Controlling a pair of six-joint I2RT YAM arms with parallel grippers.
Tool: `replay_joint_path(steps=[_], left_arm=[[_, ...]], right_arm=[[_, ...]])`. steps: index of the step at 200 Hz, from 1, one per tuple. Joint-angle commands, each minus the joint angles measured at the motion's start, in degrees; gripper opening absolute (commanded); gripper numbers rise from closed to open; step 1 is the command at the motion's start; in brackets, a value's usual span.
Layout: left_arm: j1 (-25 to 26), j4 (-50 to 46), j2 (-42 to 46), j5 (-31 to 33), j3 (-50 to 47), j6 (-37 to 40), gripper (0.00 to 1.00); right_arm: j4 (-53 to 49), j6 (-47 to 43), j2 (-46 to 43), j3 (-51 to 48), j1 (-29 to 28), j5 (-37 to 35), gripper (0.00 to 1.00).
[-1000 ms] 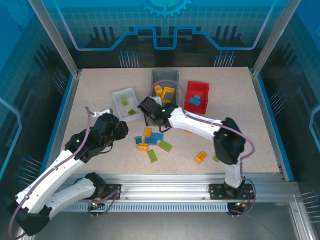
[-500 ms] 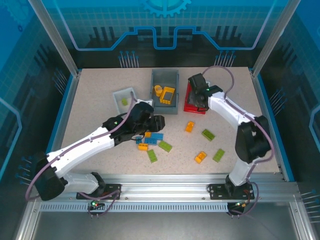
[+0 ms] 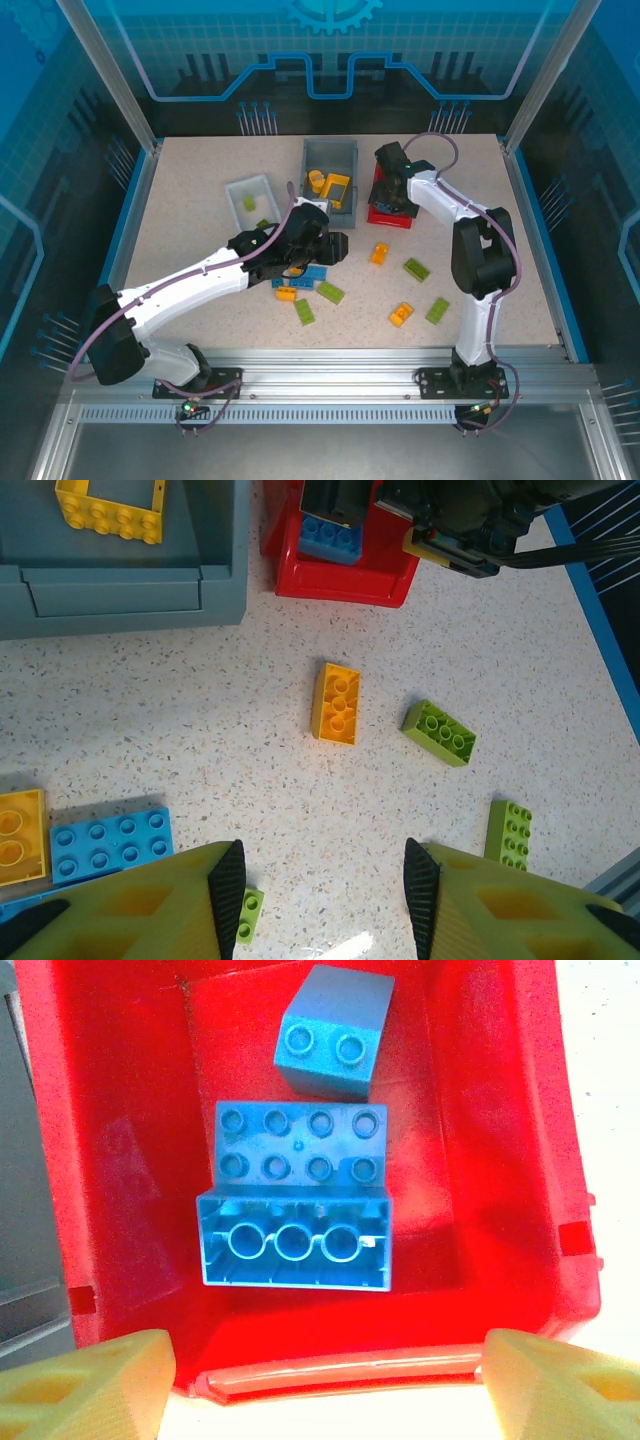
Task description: Sort the legos into containers by color
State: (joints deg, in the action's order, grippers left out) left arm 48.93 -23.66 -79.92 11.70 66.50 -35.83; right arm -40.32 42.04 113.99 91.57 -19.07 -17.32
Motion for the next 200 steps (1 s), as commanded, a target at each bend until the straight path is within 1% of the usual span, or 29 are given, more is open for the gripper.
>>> replay_joint_path(steps=[1, 14, 32, 56, 68, 91, 109, 130, 145, 171, 187, 200], left_arm=[[0.4, -0.81, 1.08, 0.58, 0.21, 1.11, 0.49], [0.42, -1.81, 1.08, 0.44, -0.18, 1.1, 0.49], [0.4, -3.97, 1.01, -0.12, -1.32, 0.96, 0.5], [0.56, -6.84, 0.47, -1.87, -3.92, -0.17, 0.51], [0.6, -7.72, 0.47, -2.29, -5.7, -2.36, 0.53], [0.98, -6.82, -0.16, -4.92, -8.43, -10.88, 0.55], [2.42, -7.35, -3.13, -5.49, -7.42, -19.06, 0.56], [3.78, -7.84, -7.98, -5.87, -4.48, -26.49, 0.56], [3.81, -10.44, -11.65, -6.87, -1.75, -33.63, 0.57], [3.81, -14.02, -17.11, -8.75, 1.41, -43.75, 0.58], [3.8, -14.87, -19.24, -8.73, 2.16, -48.69, 0.59], [3.65, -16.03, -20.93, -8.5, 3.44, -51.22, 0.61]], right_arm=[[-1.04, 0.59, -3.6, 0.66, 0.09, 0.71, 0.82], [-0.68, 0.58, -5.66, -0.21, -0.22, 0.88, 0.79], [0.59, 0.41, -10.25, -2.56, -1.17, 0.5, 0.71], [3.1, -0.81, -18.53, -8.31, -4.04, -1.19, 0.68], [4.53, -2.33, -23.42, -12.15, -6.09, -1.99, 0.66], [7.71, -6.83, -33.73, -21.53, -11.7, -4.48, 0.65], [9.41, -10.41, -42.02, -29.42, -16.68, -5.52, 0.65], [11.46, -14.18, -52.54, -38.41, -22.08, -3.26, 0.66], [12.59, -16.62, -61.02, -44.63, -24.9, 0.05, 0.69], [10.49, -17.63, -73.36, -50.49, -26.45, 6.18, 0.71], [7.32, -16.62, -78.22, -51.39, -26.51, 7.27, 0.72], [5.13, -16.08, -80.63, -51.4, -26.49, 7.4, 0.72]])
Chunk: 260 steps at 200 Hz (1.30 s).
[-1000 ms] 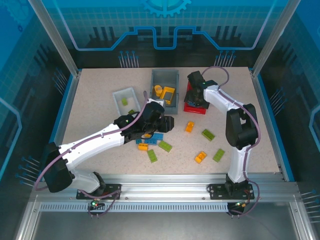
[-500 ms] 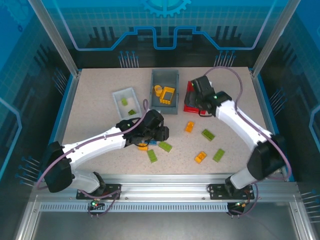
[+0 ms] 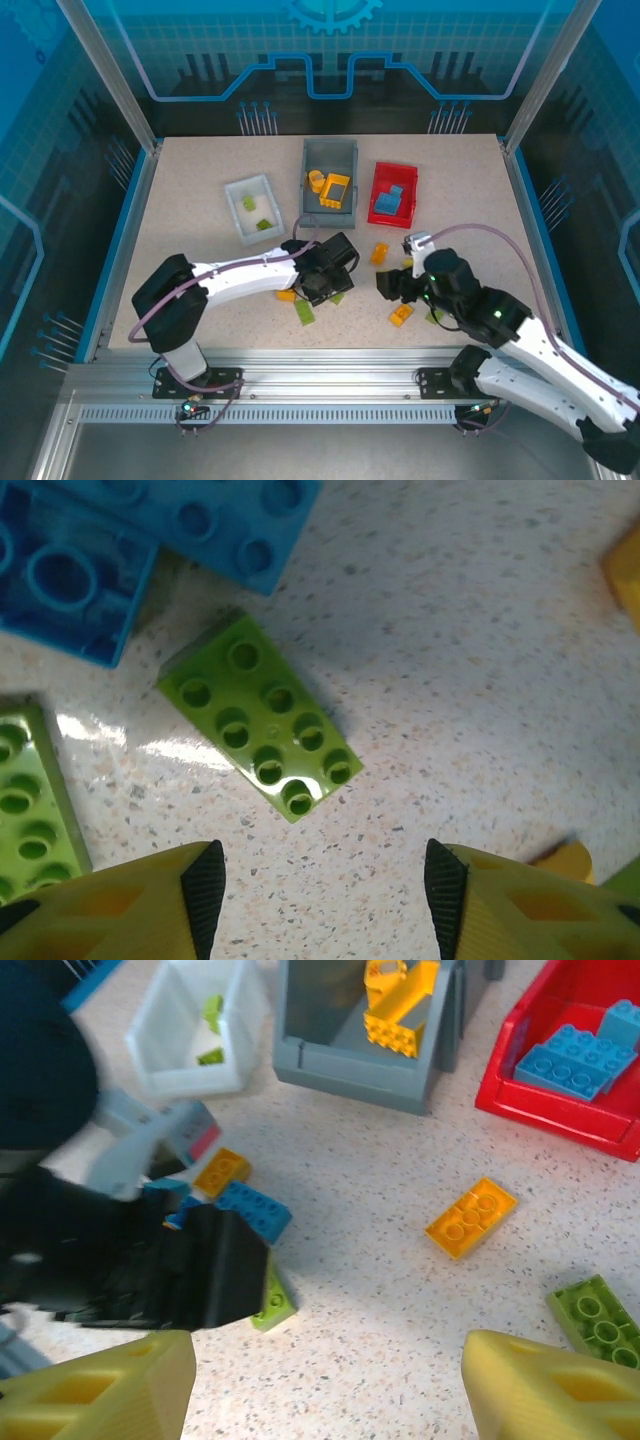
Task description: Sort the legos into containers by color
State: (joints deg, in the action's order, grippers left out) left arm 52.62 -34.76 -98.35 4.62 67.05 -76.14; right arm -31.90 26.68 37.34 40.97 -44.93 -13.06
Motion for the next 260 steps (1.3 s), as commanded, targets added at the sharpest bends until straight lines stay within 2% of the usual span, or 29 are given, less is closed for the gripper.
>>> replay_joint_path(steps=[1, 26, 76, 90, 100, 113, 121, 149, 176, 190, 209, 238, 260], left_arm=[[-0.05, -4.94, -2.61, -1.48, 2.99, -11.07, 0.62], [-0.95, -5.71, -5.46, -3.29, 4.14, -15.82, 0.64], [-4.27, -3.51, -10.86, -4.03, 5.88, -16.91, 0.63], [-4.8, -1.22, -11.38, -4.44, 4.88, -17.14, 0.54], [-4.79, -0.17, -11.43, -4.67, 4.31, -17.45, 0.41], [-4.81, 0.85, -11.05, -4.98, 3.34, -17.53, 0.18], [-4.81, 1.54, -10.34, -4.98, 2.51, -17.64, 0.11], [-4.55, -0.43, -4.42, -2.39, 2.26, -14.59, 0.08], [-4.91, -8.8, 5.9, 7.84, 3.23, -9.31, 0.09], [-7.39, -10.77, 10.89, 10.92, 2.6, -4.73, 0.09], [-13.54, -13.67, 13.9, 12.15, 2.69, 2.17, 0.08], [-25.07, -11.31, 14.98, 6.25, 1.89, 11.62, 0.07], [-28.44, -12.27, 13.64, 5.1, 4.36, 14.93, 0.06]], right_arm=[[-3.49, -0.64, -4.09, -0.81, -0.62, 3.13, 0.72], [-5.2, 0.08, -4.84, -0.33, -0.7, 2.83, 0.73], [-2.93, 0.33, -1.16, 1.03, -2.13, 3.05, 0.72], [-2.32, 0.57, -0.36, 1.14, -2.76, 2.89, 0.72], [-1.97, 0.81, 0.08, 1.09, -3.3, 2.57, 0.72], [-1.48, 1.05, 0.21, 0.82, -3.78, 2.24, 0.71], [-1.29, 1.18, 0.28, 0.69, -4.01, 2.16, 0.71], [-0.35, 1.04, 0.43, 1.13, -4.72, 2.34, 0.7], [3.09, -0.27, 2.2, 2.24, -6.38, 3.76, 0.7], [6.66, -0.93, 4.39, 2.66, -8.17, 4.18, 0.69], [13.21, -2.29, 8.81, 3.38, -11.33, 3.55, 0.7], [19.87, -2.51, 16.92, 5.42, -13.14, 3.04, 0.7], [22.55, -2.34, 19.97, 5.65, -13.17, 1.22, 0.7]])
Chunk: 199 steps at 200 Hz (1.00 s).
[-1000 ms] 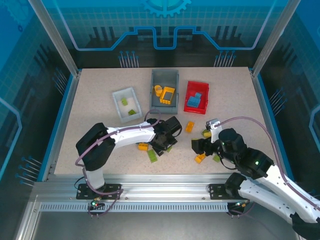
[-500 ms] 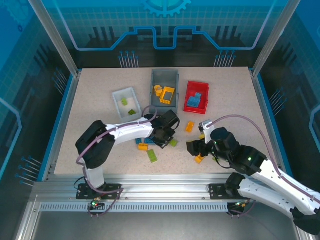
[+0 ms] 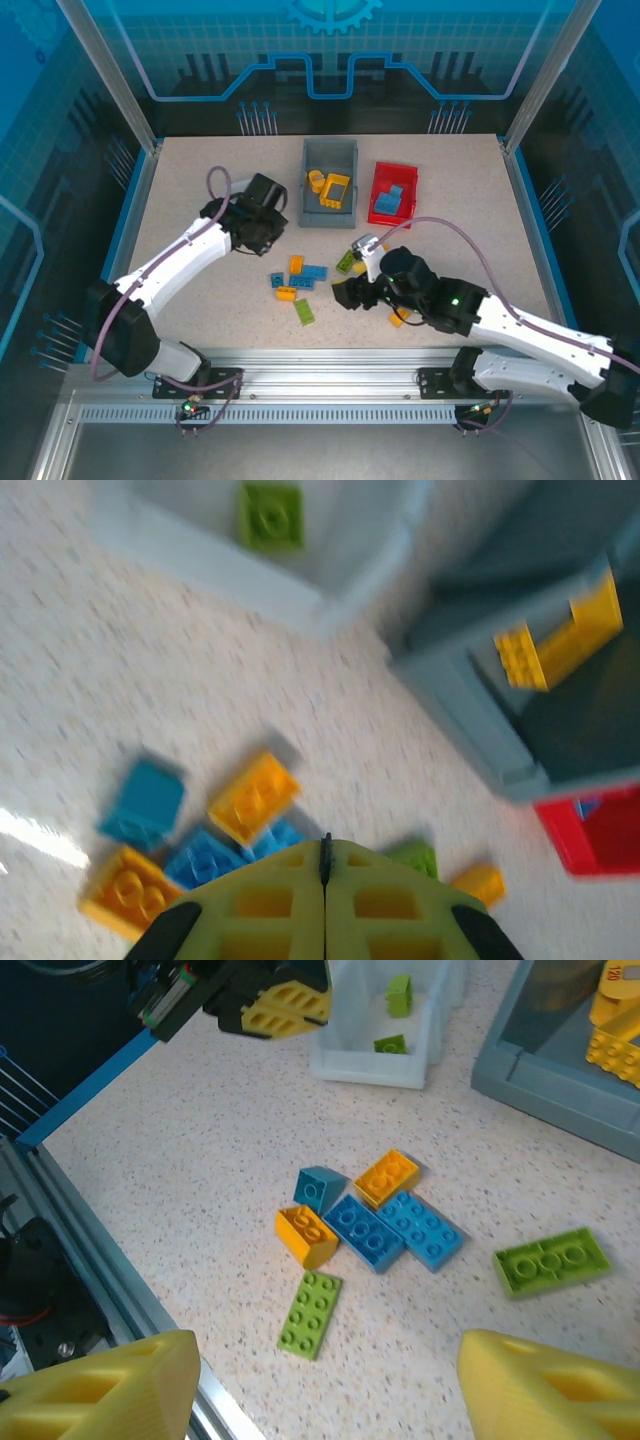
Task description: Sort the legos into containers by color
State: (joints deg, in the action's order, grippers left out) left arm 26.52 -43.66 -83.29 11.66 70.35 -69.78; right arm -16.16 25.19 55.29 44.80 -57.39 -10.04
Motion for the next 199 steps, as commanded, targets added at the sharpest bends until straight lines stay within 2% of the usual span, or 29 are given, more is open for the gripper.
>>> replay_joint_path(steps=[1, 23, 37, 51, 66, 78, 90, 103, 119, 157, 181, 199], left_arm=[[-2.39, -3.37, -1.52, -2.14, 1.08, 8.59, 0.06], [-0.11, -1.38, -2.13, -6.04, 0.86, 5.9, 0.16], [5.35, 1.8, -3.86, -4.94, 1.51, 6.96, 0.35], [9.98, 2.89, -8.3, -4.16, 5.14, 14.08, 0.48], [11.8, 0.93, -14.31, -6.26, 10.37, 22.44, 0.52], [13.43, 3.25, -17.6, -7.93, 11.67, 31.0, 0.55], [14.93, 5.31, -20.39, -8.48, 11.71, 36.75, 0.63], [15.7, 4.79, -23.99, -8.85, 13.49, 41.37, 0.66], [16.61, 3.04, -28.13, -6.39, 16.43, 45.86, 0.69], [17.28, 5.71, -33.2, -6.77, 19.27, 54.28, 0.77], [17.31, 5.01, -36.22, -7.62, 21.59, 56.92, 0.76], [17.3, 4.4, -38.39, -8.7, 22.97, 57.97, 0.72]], right_arm=[[6.83, -0.85, 2.15, 1.89, -0.71, -1.94, 0.7], [5.47, 0.11, 1.93, 1.67, -0.63, -6.54, 0.71], [4.86, 0.54, 0.2, 0.07, 0.1, -7.84, 0.72], [3.23, 1.29, -2.36, -1.34, 1.55, -7.92, 0.72], [1.0, 2.38, -5.82, -2.48, 3.54, -6.96, 0.72], [-0.68, 2.66, -8.93, -3.33, 4.44, -5.95, 0.73], [-2.42, 2.61, -12.29, -3.99, 5.38, -4.15, 0.76], [-4.94, 2.92, -15.66, -4.36, 6.11, -2.7, 0.77], [-8.18, 4.0, -19.66, -4.95, 6.84, -1.78, 0.79], [-14.27, 7.02, -26.61, -6.14, 7.62, -1.92, 0.82], [-14.7, 8.86, -28.38, -7.85, 7.64, -2.18, 0.82], [-13.93, 9.89, -28.43, -8.74, 7.64, -1.76, 0.82]])
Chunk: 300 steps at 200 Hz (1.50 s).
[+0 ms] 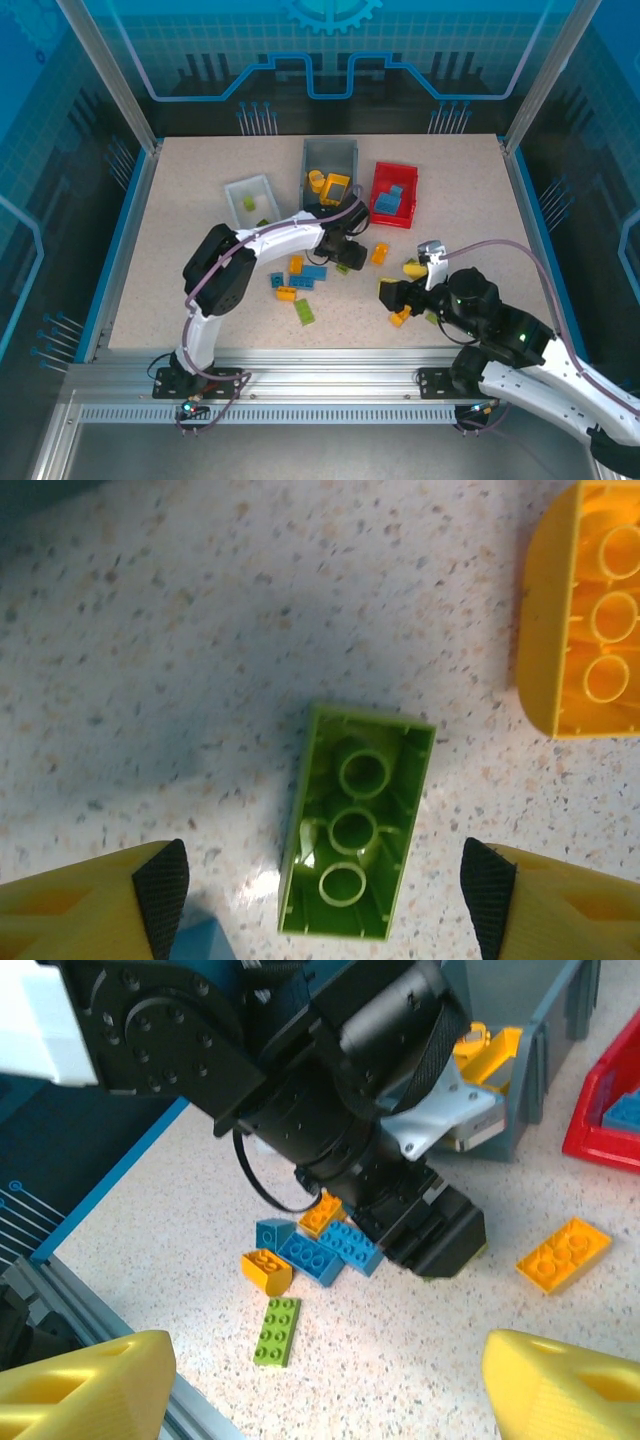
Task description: Sort the legos into containers by color
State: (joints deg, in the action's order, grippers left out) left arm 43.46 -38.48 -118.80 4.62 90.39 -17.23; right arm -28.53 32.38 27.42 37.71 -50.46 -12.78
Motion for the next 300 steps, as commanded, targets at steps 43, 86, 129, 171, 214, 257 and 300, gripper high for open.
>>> replay_joint_path(steps=[43, 86, 129, 171, 214, 257, 300], left_arm=[[0.38, -1.96, -6.92, -1.01, 5.32, 5.81, 0.51], [0.41, -1.6, -8.09, -1.45, 5.85, 4.97, 0.28], [0.44, -1.9, -2.31, 1.26, 3.44, 3.04, 0.18], [-4.42, -4.85, 15.46, 3.06, -2.08, -2.8, 0.18], [-20.72, -8.45, 21.62, 0.51, -4.06, -5.31, 0.18], [-33.59, -6.22, 15.21, -4.51, -0.91, -8.07, 0.17], [-38.07, -4.45, 6.22, -8.61, 3.55, -11.68, 0.16]], right_arm=[[-1.16, 3.79, -0.16, -1.68, 0.8, 0.29, 0.81], [-5.43, 7.66, 0.48, -1.64, 0.95, -5.13, 0.8], [-5.18, 9.17, 3.64, -1.34, 1.06, -5.98, 0.79], [4.34, 1.57, 13.54, 1.1, 0.01, -0.28, 0.78], [20.18, -7.51, 30.67, 7.5, -6.78, 0.47, 0.79], [36.94, -11.02, 45.71, 14.33, -9.51, -1.45, 0.83], [43.52, -17.24, 60.74, 25.03, -13.43, -13.54, 0.84]])
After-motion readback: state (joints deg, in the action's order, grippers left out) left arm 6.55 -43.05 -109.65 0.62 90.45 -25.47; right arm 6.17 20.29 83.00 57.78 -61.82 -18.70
